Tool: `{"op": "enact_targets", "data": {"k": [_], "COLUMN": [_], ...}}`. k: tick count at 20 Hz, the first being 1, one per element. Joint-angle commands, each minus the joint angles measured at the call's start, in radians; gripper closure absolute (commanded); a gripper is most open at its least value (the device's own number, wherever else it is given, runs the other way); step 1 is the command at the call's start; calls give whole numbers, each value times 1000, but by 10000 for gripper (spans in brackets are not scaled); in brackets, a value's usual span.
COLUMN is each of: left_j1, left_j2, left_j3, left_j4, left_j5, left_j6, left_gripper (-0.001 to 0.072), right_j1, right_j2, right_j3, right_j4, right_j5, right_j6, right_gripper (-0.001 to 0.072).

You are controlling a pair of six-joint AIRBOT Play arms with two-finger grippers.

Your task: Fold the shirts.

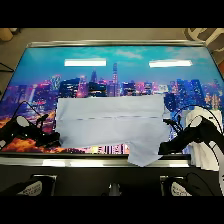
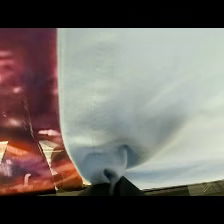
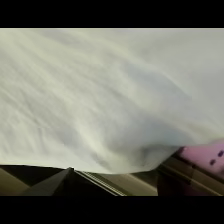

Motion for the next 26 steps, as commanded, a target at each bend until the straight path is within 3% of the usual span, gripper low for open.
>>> {"op": "enact_targets", "data": {"k": [1,2,4,6,8,11,15,21,26], "left_j1": [0,0,0,0,2,2,2,-1,-1], "left_j2": [1,1,1,1,3,60,74,-228,-439], "left_j3": [0,0,0,0,13,114,328,653,819], "left_j4": [0,0,1,9,16,24,23,-2,-37], "left_j5": [-1,-1,2,1,-2,1,17,9,-10], "left_j6": [2,5,6,10,27,53,-3,-26,-45], "left_gripper": [678,678,678,678,679,680,682,680,678], "right_j1": [0,0,0,0,0,0,0,13,49], "right_j2": [5,5,5,5,16,73,16,-307,-470], "right_j3": [-34,-34,-41,-48,-32,108,427,713,787], "right_j4": [34,43,60,63,66,64,94,243,257], "right_j5": [-98,-107,-103,-74,-42,-51,-80,-244,-387], "right_j6": [11,28,32,27,-31,-32,-28,-27,23], "right_gripper": [239,256,381,693,690,693,693,693,691]}}
